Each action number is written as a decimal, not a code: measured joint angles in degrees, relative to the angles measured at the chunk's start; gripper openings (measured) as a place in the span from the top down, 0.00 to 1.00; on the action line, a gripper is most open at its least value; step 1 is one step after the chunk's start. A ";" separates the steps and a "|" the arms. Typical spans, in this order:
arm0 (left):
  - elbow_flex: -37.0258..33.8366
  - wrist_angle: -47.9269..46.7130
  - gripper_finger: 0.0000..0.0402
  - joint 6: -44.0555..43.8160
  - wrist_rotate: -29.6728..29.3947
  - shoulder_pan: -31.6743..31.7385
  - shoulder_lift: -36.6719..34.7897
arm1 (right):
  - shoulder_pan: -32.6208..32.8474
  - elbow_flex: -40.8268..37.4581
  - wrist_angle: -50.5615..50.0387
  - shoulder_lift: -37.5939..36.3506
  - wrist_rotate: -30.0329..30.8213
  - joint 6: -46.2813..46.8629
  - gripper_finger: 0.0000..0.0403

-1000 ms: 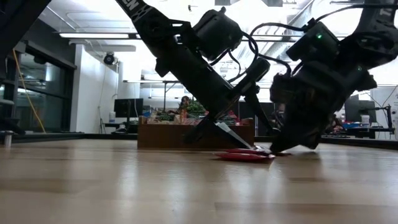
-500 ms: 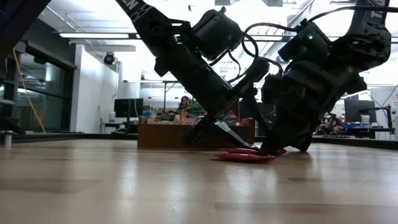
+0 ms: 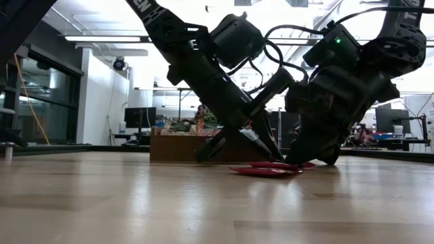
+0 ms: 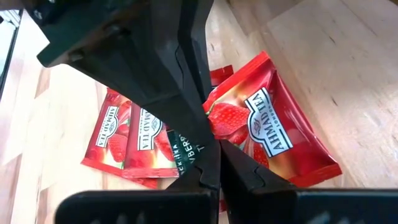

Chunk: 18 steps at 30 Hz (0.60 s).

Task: Pick & Place Tea
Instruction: Put the top red tea bag into the right section of the wooden organizer

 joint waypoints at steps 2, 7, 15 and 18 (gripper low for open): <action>0.00 -0.04 0.99 0.06 -0.35 0.00 0.00 | 0.00 -0.01 -0.28 -0.88 -0.49 -0.07 1.00; 0.02 -0.10 1.00 1.66 -0.93 0.15 -0.01 | 0.17 -0.26 -3.61 -6.33 -1.39 -0.76 1.00; 0.02 0.58 1.00 4.78 3.76 0.52 -0.02 | 0.09 -0.15 -11.87 -17.64 -0.30 -1.86 1.00; 0.44 -0.31 1.00 7.11 6.53 0.49 -0.55 | 0.09 -0.15 -14.86 -22.45 -0.26 -2.24 1.00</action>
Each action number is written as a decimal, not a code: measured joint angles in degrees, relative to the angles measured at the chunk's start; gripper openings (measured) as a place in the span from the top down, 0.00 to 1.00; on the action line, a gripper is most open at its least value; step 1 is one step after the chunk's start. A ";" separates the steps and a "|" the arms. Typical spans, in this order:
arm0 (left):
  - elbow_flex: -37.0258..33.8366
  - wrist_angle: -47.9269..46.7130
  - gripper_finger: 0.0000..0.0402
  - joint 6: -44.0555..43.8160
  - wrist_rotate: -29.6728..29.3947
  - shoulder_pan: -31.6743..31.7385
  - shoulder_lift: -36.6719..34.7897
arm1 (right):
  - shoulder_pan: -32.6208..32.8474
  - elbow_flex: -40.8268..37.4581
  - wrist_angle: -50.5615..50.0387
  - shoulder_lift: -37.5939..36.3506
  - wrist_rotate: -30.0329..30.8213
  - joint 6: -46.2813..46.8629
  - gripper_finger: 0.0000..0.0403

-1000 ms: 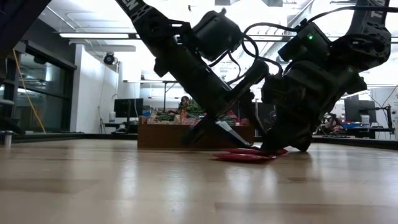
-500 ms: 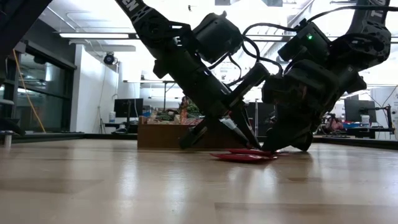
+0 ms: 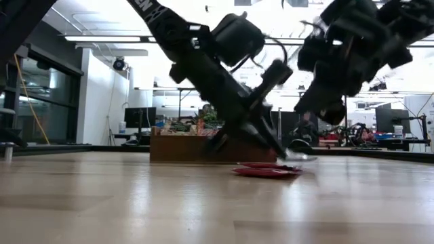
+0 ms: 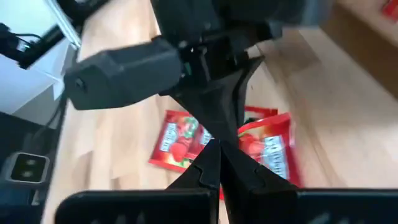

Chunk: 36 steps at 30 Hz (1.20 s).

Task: Pick & Place Tea
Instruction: Put the top red tea bag into the right section of the wooden organizer

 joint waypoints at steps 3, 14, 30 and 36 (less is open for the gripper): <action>2.41 -2.91 1.00 3.90 1.83 -0.03 -0.92 | -0.17 0.03 -2.74 -4.82 0.08 -0.36 0.99; 19.85 -29.75 1.00 21.98 4.97 1.56 -0.94 | -0.27 0.03 -13.34 -16.46 -0.06 -0.49 0.99; 44.10 -71.22 1.00 54.49 -1.03 2.16 -1.03 | -1.59 0.04 -13.10 -21.97 -0.99 -9.63 0.94; 44.04 -71.81 1.00 55.87 -2.96 0.88 -0.57 | -4.75 0.09 -4.97 -20.96 -2.66 -8.70 0.83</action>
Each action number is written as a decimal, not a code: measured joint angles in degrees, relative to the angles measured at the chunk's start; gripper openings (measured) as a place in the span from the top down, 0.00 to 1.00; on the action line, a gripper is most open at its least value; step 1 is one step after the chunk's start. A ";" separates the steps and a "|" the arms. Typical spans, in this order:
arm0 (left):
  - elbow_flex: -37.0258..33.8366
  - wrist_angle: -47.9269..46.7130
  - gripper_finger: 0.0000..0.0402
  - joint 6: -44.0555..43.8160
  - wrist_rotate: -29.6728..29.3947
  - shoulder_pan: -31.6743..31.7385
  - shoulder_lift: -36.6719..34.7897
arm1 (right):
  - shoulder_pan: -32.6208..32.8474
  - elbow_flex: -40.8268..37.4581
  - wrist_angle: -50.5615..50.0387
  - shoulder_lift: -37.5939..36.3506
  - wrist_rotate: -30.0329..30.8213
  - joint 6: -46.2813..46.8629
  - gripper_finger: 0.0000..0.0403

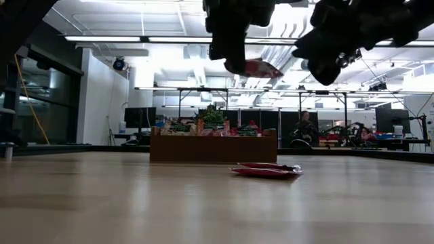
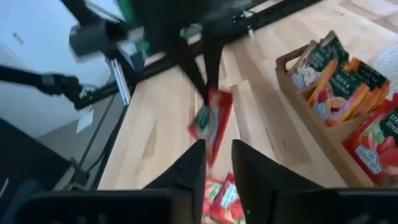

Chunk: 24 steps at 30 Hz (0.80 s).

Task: Pick & Place Tea
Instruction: Put the top red tea bag into the right section of the wooden organizer

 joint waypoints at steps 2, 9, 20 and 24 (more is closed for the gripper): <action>-0.04 0.01 1.00 0.01 -1.60 -0.22 0.22 | -0.56 0.00 1.28 0.95 -0.26 0.57 0.77; -0.02 1.17 1.00 -0.06 -3.79 -0.66 0.16 | -2.26 0.02 8.12 6.60 -4.63 3.67 0.62; -0.02 2.83 1.00 -0.23 -3.77 -0.64 0.16 | -2.26 0.00 19.06 15.41 -6.75 6.79 0.58; -0.02 2.89 1.00 -0.23 -3.77 -0.62 0.16 | -2.26 0.03 21.49 16.68 -6.65 6.81 0.59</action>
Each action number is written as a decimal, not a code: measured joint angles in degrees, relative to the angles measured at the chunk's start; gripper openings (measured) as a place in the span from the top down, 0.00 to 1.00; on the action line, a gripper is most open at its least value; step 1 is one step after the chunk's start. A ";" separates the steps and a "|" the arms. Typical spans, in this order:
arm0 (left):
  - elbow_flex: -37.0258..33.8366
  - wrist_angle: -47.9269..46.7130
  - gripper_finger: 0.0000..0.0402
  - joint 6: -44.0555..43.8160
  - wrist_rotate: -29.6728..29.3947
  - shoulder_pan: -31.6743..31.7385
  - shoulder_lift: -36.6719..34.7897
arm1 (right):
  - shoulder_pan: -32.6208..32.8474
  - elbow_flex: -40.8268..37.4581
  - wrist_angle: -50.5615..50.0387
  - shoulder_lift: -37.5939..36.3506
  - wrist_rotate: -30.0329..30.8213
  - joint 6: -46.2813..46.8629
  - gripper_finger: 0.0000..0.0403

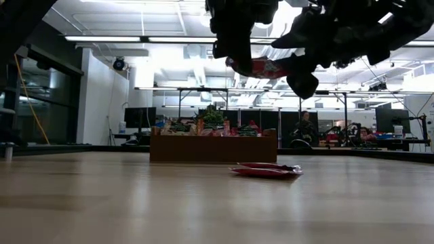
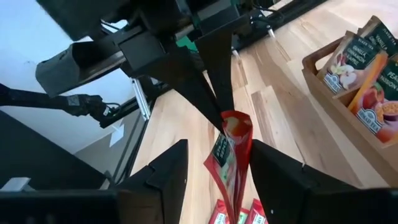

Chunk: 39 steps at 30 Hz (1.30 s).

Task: Pick & Place Tea
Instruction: Put the top red tea bag into the right section of the wooden organizer

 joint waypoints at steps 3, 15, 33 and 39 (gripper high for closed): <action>0.00 0.74 1.00 0.00 0.01 0.00 0.00 | 0.00 1.03 -0.39 1.21 -0.08 -0.09 0.60; 0.00 1.05 1.00 0.00 0.04 0.00 0.00 | 0.00 4.10 -1.21 4.48 -0.32 -1.55 0.72; 0.00 0.75 0.97 -1.19 -1.40 0.07 0.00 | 0.02 4.10 -4.10 2.81 1.59 -2.94 0.99; -0.02 -3.69 0.89 -2.35 -8.04 0.09 -3.25 | 0.03 4.12 -11.55 -3.21 6.22 -5.93 0.99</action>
